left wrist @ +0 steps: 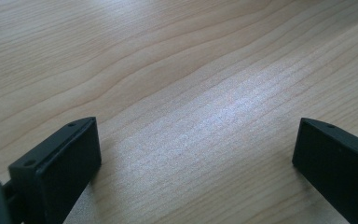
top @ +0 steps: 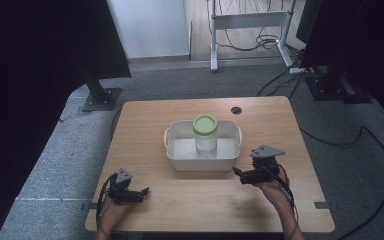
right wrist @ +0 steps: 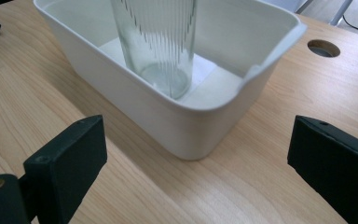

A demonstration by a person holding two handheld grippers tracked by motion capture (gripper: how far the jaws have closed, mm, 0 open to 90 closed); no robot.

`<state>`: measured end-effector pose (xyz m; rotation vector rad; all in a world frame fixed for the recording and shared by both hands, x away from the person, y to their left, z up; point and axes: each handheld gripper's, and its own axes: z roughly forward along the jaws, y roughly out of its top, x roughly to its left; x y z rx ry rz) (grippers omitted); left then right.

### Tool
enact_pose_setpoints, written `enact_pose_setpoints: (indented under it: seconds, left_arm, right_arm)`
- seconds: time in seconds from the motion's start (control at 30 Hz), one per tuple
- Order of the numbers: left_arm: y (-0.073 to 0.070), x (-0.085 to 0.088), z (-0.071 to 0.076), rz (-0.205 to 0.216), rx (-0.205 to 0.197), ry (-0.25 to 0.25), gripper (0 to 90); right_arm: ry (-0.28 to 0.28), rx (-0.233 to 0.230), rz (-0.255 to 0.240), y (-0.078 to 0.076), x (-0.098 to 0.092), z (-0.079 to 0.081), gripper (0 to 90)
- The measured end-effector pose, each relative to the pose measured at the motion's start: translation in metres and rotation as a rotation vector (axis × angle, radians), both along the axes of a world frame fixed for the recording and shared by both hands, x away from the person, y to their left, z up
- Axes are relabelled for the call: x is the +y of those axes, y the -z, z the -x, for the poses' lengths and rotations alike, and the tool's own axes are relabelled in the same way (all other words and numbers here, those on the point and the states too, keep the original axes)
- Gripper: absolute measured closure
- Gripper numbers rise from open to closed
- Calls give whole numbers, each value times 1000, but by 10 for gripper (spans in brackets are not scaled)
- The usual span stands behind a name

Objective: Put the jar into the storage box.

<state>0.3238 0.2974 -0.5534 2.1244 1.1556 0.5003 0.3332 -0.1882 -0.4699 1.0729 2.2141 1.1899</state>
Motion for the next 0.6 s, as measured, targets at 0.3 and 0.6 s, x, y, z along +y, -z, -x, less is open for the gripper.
enact_pose_setpoints:
  seconds: [0.3, 0.6]
  left_arm:
    - [0, 0, 0, 0, 0, -1, 8]
    - [0, 0, 0, -2, 1, -4, 8]
  right_arm:
    - [33, 12, -2, 12, -15, 9, 41]
    - [68, 28, 29, 30, -25, 16, 41]
